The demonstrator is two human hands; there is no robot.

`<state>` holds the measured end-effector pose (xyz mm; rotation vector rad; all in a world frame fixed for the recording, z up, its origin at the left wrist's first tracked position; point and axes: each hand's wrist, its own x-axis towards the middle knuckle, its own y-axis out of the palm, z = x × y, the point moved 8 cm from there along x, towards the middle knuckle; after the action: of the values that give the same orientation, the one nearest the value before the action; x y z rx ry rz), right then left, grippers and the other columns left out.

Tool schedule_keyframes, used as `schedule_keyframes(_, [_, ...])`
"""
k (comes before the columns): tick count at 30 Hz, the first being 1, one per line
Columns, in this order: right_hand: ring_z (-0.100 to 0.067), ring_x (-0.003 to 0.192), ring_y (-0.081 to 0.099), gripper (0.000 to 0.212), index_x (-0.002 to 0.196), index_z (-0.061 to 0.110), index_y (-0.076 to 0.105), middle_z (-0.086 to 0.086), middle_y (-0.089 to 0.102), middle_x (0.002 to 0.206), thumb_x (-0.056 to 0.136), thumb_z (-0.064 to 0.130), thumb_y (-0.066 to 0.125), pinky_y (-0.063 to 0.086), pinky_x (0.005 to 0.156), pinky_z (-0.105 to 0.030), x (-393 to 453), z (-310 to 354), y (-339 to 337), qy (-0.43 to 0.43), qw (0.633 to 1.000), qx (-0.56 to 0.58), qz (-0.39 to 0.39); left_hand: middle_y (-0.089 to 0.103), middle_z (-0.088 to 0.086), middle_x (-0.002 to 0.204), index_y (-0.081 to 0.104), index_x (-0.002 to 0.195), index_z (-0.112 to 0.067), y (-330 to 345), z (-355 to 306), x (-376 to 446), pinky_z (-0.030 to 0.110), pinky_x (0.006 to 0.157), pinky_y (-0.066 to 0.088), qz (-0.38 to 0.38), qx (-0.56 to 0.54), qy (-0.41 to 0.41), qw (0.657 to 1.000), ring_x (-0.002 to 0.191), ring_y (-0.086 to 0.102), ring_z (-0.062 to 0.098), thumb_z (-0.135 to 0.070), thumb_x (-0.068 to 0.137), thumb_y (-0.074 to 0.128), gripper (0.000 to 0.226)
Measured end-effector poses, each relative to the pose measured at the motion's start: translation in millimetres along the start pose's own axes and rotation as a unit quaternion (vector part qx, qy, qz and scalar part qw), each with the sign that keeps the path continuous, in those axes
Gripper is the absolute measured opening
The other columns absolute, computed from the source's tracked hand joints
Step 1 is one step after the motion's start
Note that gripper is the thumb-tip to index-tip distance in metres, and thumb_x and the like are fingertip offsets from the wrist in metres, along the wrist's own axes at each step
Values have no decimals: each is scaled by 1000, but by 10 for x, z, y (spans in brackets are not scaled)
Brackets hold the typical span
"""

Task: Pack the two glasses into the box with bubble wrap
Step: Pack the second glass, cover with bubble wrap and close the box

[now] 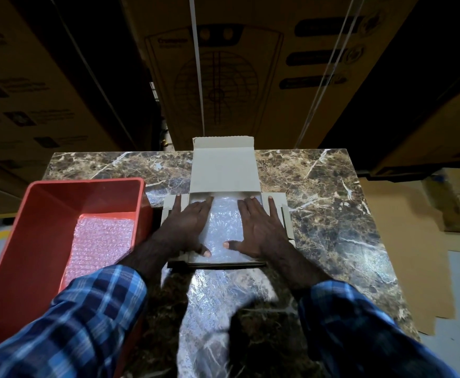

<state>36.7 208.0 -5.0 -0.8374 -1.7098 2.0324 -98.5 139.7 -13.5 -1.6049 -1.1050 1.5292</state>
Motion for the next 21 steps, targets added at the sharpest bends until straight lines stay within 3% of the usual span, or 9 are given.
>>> schedule_keyframes(5, [-29,153,11,117,157,10,18,-17,21,162,74,91,36,-10,118,-60,-81,-54,-4,27,999,-22,-37,14,15,164,8,156,-3,-44,-35,-38,61,119,-6,-38,74,0,997,152,11,28,-78,62,71,135])
schedule_keyframes(9, [-28,152,14,118,156,7,17,-16,23,161,75,90,41,-9,120,-56,-44,-42,-19,24,999,-18,-11,26,17,157,21,154,-5,-88,-17,-27,60,119,-2,-71,103,-1,992,147,19,33,-84,55,69,135])
schedule_keyframes(16, [-29,147,24,118,152,4,21,-16,32,156,73,87,49,-5,121,-50,79,-33,-13,18,1000,-2,23,40,13,150,5,158,-6,-127,-35,-59,44,118,-16,-47,44,2,998,141,33,26,-78,62,70,137])
schedule_keyframes(21, [-29,153,7,117,158,9,4,-16,12,165,79,82,49,-7,122,-51,15,-12,-54,36,997,41,46,28,17,158,6,158,-5,-130,-14,-91,41,117,-15,-43,30,14,999,147,23,27,-68,67,76,132])
